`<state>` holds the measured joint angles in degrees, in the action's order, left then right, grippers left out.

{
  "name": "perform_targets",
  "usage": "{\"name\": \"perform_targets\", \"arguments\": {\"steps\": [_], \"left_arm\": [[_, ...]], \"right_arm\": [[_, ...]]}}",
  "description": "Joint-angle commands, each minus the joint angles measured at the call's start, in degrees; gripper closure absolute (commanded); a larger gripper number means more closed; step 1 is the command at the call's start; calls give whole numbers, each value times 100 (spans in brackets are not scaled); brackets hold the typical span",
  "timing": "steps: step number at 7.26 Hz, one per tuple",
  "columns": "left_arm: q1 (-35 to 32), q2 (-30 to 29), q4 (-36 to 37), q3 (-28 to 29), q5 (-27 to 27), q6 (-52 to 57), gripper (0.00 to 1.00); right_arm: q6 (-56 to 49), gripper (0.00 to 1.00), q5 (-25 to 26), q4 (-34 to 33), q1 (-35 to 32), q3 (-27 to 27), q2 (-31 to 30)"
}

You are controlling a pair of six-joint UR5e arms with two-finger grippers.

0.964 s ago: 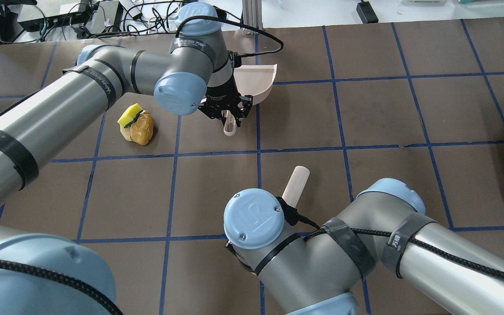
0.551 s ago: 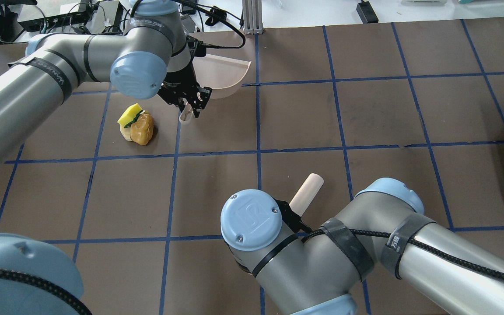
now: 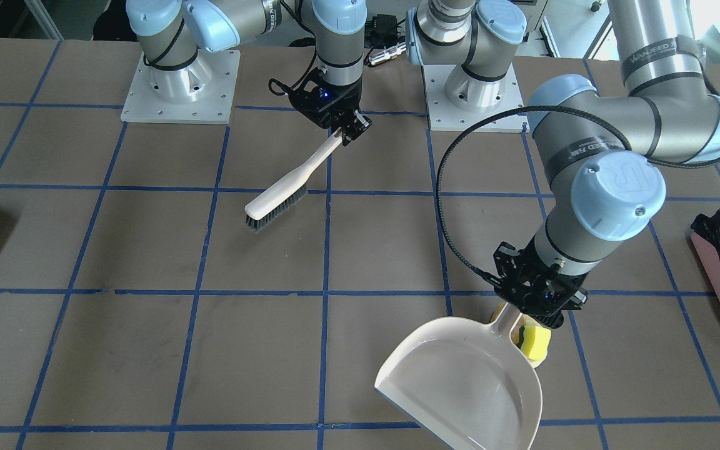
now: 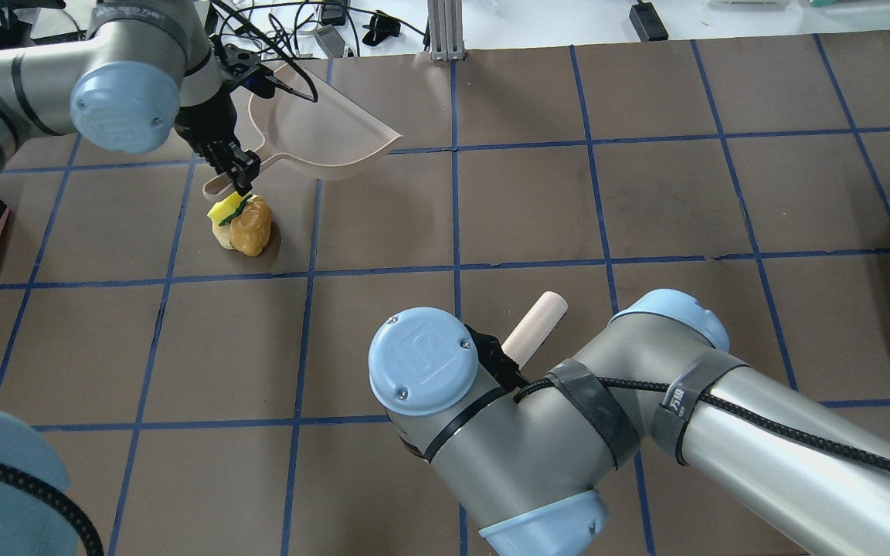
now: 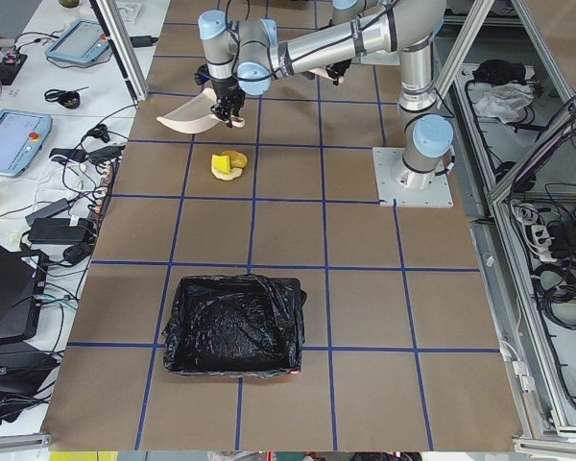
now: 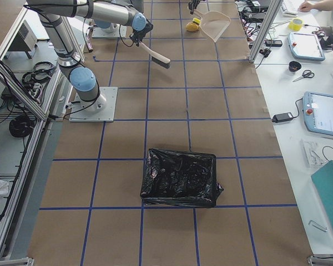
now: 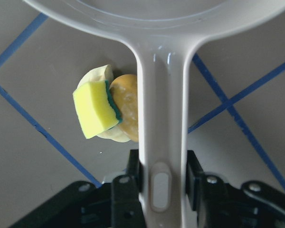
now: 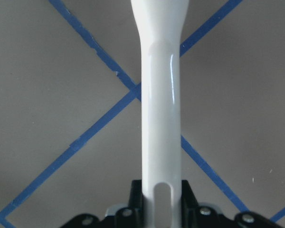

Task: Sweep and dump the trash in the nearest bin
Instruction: 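Lift the dustpan with the left gripper beside the sponge while the right raises the brush, then sweep the sponge and potato into the dustpan with the right-held brush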

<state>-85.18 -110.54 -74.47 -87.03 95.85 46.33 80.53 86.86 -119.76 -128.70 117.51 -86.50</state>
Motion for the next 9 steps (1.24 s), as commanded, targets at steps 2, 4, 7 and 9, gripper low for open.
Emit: {"name": "perform_targets", "arguments": {"steps": [2, 4, 7, 9], "left_arm": [[850, 217, -6, -24, 407, 2985, 100], [1781, 235, -41, -15, 207, 5157, 100], [2664, 130, -77, 134, 73, 7115, 100], [2673, -473, -6, 771, 65, 7136, 100]], "right_arm": [[111, 100, -2, 467, -6, -883, 561], [453, 100, -46, 594, -40, -1840, 1263], [1594, 100, -90, 681, -663, -3588, 2721], [1904, 100, -143, 778, -875, -4426, 3356]]}}
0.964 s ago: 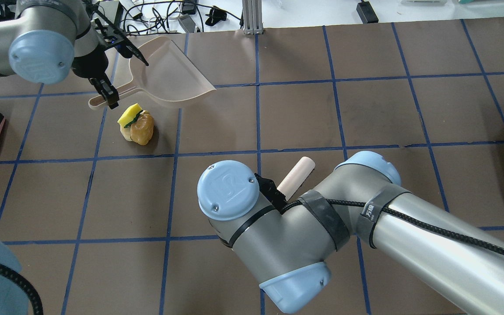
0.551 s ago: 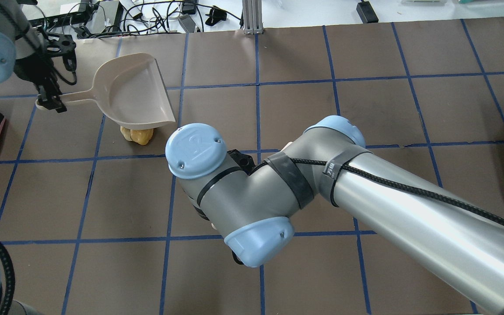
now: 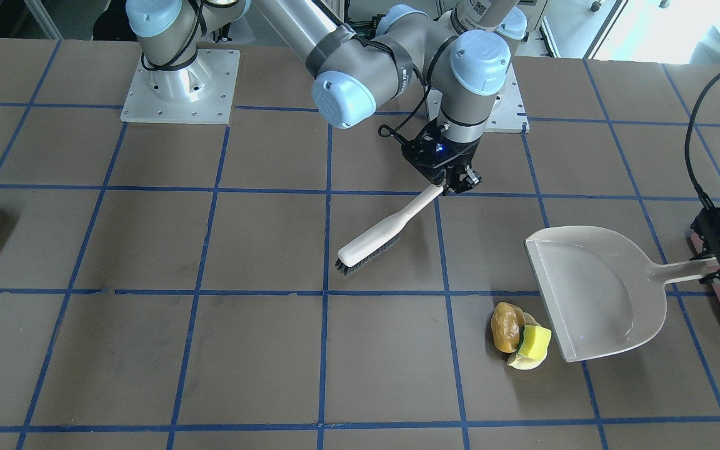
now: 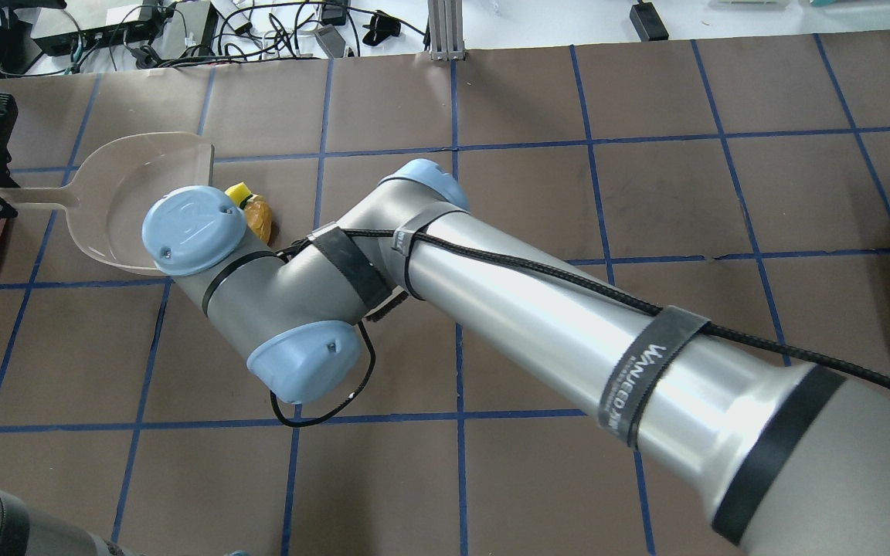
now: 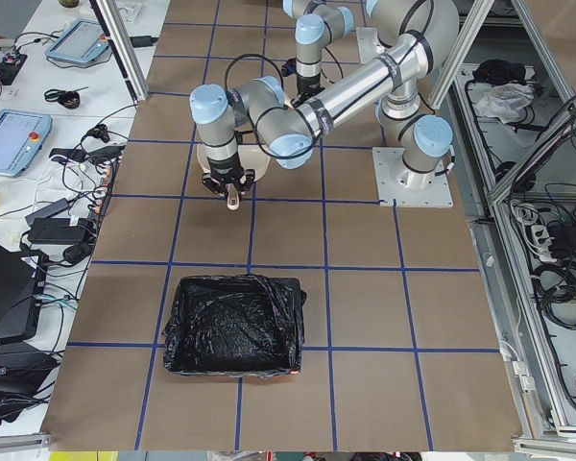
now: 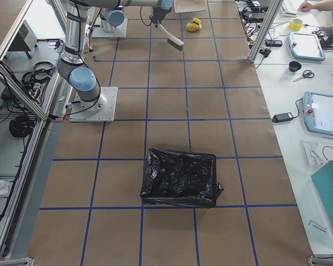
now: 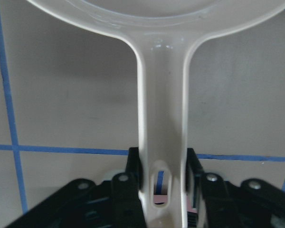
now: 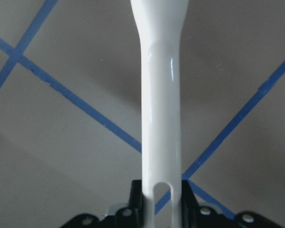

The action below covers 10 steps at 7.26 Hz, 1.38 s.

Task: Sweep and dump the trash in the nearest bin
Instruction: 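Sweep the sponge and potato into the dustpan with the right-held brush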

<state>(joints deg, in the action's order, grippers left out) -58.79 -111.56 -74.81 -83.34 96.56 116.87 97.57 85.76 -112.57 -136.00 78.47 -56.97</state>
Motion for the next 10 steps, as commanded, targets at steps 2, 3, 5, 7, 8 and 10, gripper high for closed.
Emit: {"name": "perform_targets", "arguments": {"steps": [2, 3, 5, 7, 8, 10], "left_arm": [[60, -1216, -33, 1386, 12, 397, 100], [61, -1428, -51, 1530, 12, 364, 100], [61, -1667, 9, 1409, 81, 284, 100], [61, -1685, 10, 1260, 241, 214, 100], [61, -1616, 62, 972, 232, 109, 100], [52, -1588, 544, 627, 240, 82, 100]], "right_arm": [[306, 100, -112, 165, -269, -1085, 765], [298, 100, -130, 322, -356, -1489, 1054], [298, 100, -156, 884, -410, -2508, 1669], [315, 100, -148, 904, -410, -2731, 1838], [385, 100, -87, 904, -401, -2741, 1856], [438, 100, -95, 904, -383, -2898, 1917]]}}
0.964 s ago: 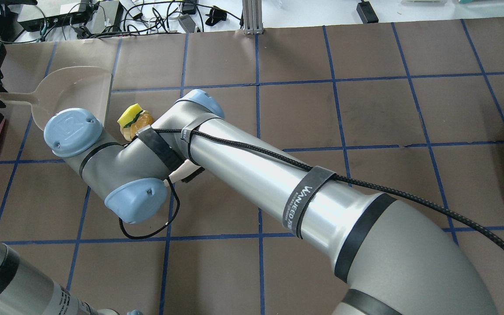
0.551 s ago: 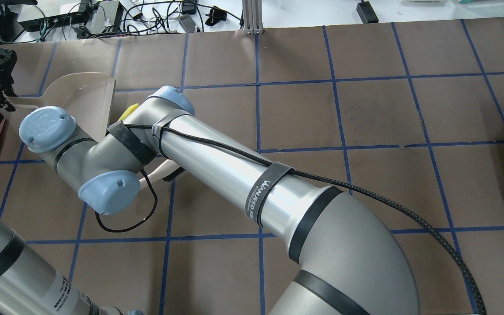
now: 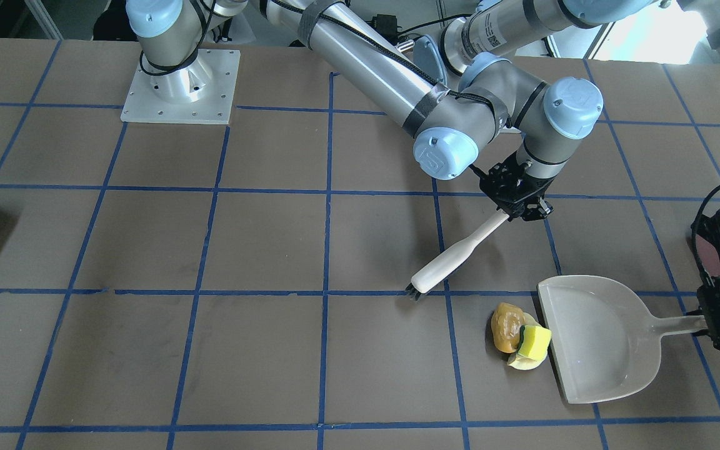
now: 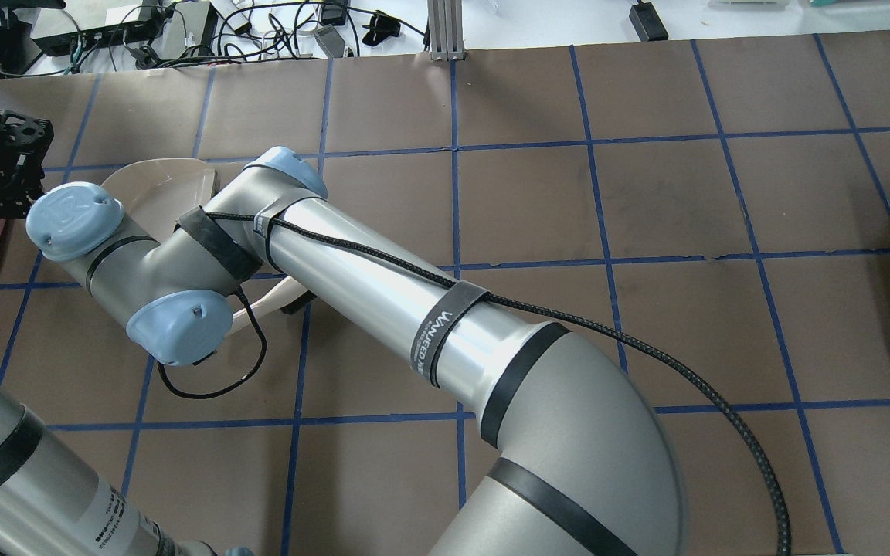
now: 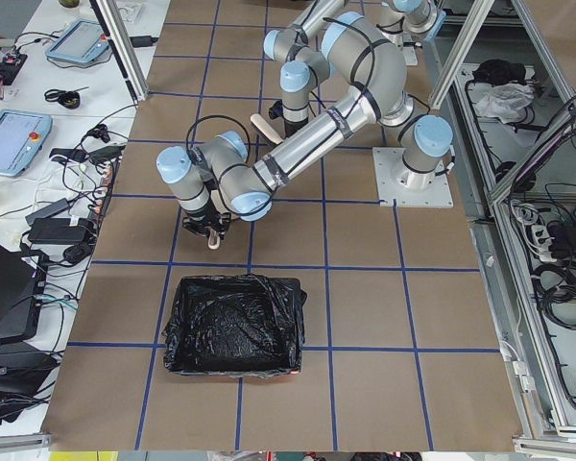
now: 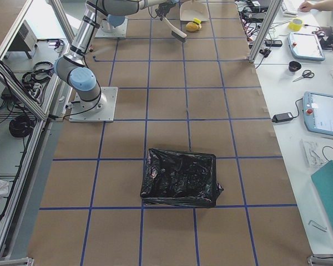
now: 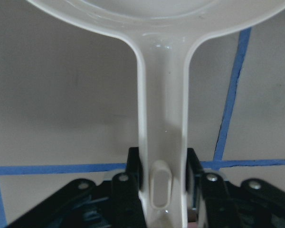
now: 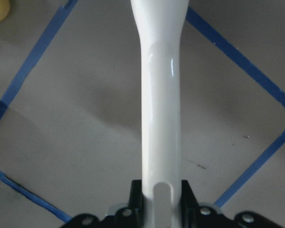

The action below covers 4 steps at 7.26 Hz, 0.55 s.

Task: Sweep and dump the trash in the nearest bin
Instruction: 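Brush the remaining debris into the dustpan while the left gripper holds it steady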

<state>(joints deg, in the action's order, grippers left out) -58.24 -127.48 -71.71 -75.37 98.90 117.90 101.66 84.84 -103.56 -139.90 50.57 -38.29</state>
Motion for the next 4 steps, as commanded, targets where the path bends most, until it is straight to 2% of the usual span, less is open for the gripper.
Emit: {"name": "perform_targets", "arguments": {"steps": [1, 4], "left_arm": [[-3, -22, 245, -153, 6, -22, 100], [-12, -5, 245, -188, 6, -39, 100]], "right_arm": [[29, 100, -3, 3, 7, -335, 215], [-67, 100, 24, 257, 59, -1117, 665]]}}
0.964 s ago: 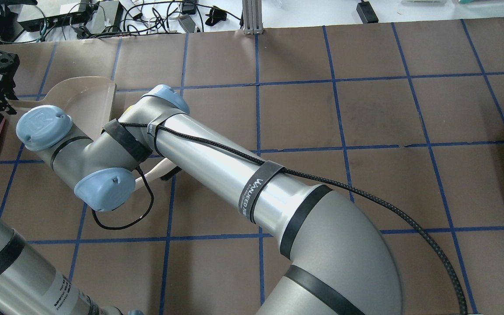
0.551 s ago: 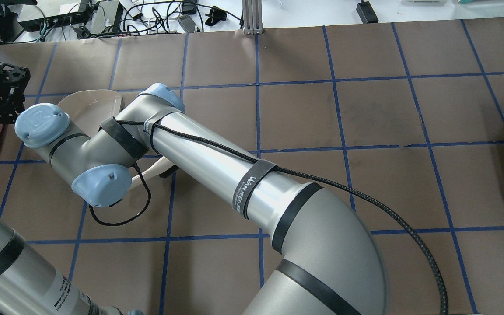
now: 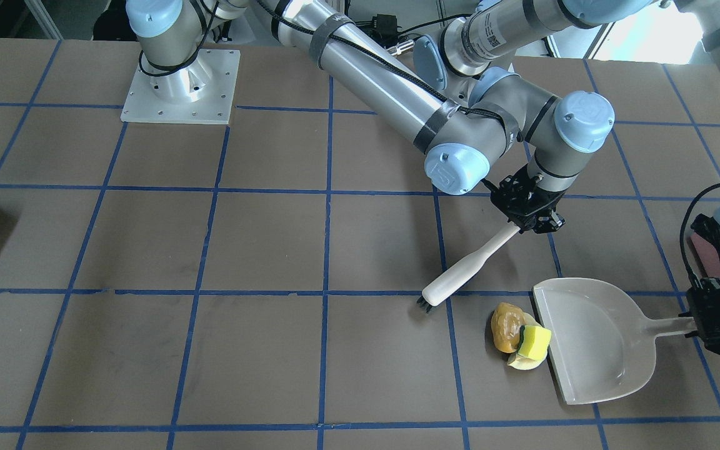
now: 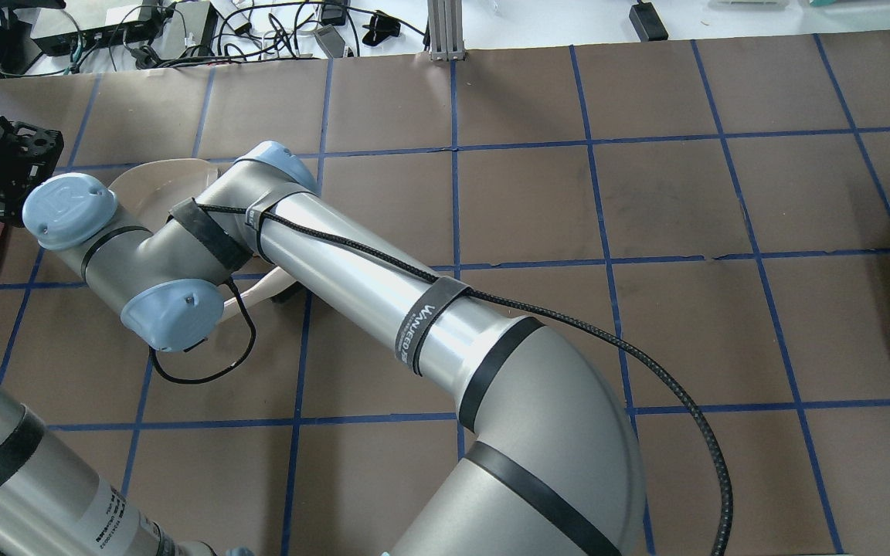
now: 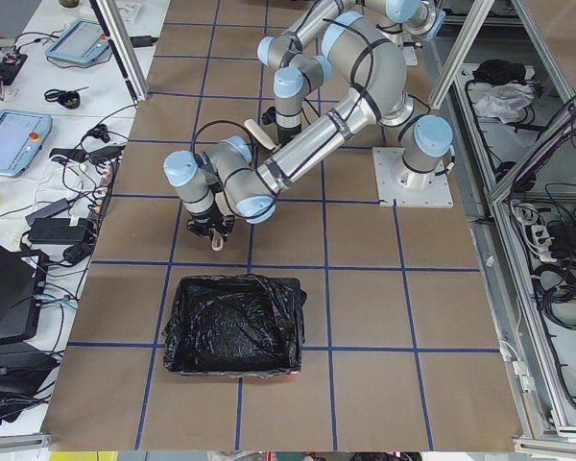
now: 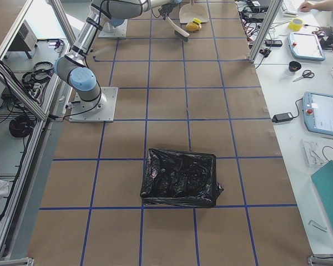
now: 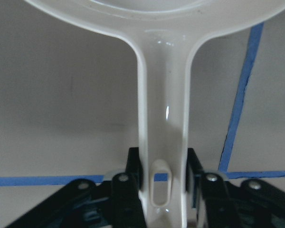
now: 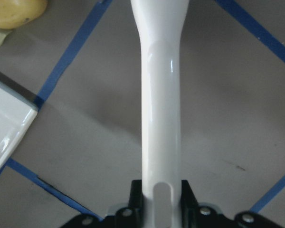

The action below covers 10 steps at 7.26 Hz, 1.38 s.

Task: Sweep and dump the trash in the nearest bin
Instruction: 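Brush the remaining debris into the dustpan while the left gripper holds it steady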

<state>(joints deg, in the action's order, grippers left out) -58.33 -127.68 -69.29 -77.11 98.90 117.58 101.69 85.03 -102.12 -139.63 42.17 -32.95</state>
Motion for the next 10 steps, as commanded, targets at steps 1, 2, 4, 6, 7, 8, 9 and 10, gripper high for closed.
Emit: {"name": "perform_targets", "arguments": {"steps": [1, 2, 4, 6, 7, 8, 9, 10], "left_arm": [[-29, 33, 4, -23, 24, -51, 100], [-29, 42, 4, -15, 33, -78, 100], [-38, 68, 4, -23, 59, -78, 100], [-47, 94, 4, -32, 86, -87, 100], [-64, 103, 4, -32, 181, -121, 100], [-82, 121, -5, -41, 191, -130, 100], [-91, 129, -5, -50, 200, -131, 100], [-117, 130, 4, -50, 200, -200, 100]], "right_arm": [[-87, 100, 14, 113, 76, -444, 262], [-140, 100, 14, 113, 94, -655, 393], [-1023, 100, -118, 252, 111, -692, 386], [-2077, 100, -424, 533, 120, -692, 351], [-2987, 100, -565, 761, 129, -683, 281], [-3823, 100, -697, 859, 138, -683, 263], [-4380, 100, -742, 869, 155, -692, 280], [-5020, 100, -725, 895, 190, -683, 272]]}}
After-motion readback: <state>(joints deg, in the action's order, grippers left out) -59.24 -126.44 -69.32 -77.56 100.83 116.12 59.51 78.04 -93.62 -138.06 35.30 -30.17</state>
